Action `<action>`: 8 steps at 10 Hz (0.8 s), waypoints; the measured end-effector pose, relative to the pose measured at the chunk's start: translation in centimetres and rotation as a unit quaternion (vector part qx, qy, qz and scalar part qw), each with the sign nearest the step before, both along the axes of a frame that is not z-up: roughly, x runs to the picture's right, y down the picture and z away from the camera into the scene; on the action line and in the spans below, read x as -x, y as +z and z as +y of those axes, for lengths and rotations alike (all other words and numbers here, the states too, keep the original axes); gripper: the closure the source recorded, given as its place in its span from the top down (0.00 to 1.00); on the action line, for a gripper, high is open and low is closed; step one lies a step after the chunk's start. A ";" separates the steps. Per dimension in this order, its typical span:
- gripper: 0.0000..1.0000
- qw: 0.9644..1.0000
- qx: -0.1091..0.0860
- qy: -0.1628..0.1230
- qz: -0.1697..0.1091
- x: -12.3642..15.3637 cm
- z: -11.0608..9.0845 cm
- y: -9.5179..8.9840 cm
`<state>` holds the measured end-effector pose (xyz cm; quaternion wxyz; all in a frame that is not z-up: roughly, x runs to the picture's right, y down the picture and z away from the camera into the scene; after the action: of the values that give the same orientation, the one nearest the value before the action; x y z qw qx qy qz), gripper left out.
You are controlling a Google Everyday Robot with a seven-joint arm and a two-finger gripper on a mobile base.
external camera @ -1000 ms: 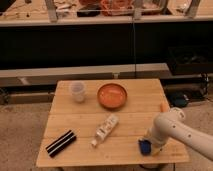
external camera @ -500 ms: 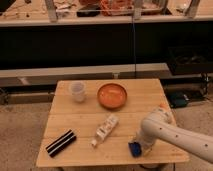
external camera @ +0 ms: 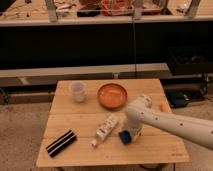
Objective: Wipe the white sponge on the table
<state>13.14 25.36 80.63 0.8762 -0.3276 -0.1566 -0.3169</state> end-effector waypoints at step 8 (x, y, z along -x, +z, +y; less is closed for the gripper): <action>0.04 0.981 0.025 0.167 0.101 -9.5 -0.6 1.5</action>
<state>22.66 24.72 82.15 0.9195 -0.3489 -0.1280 -0.1280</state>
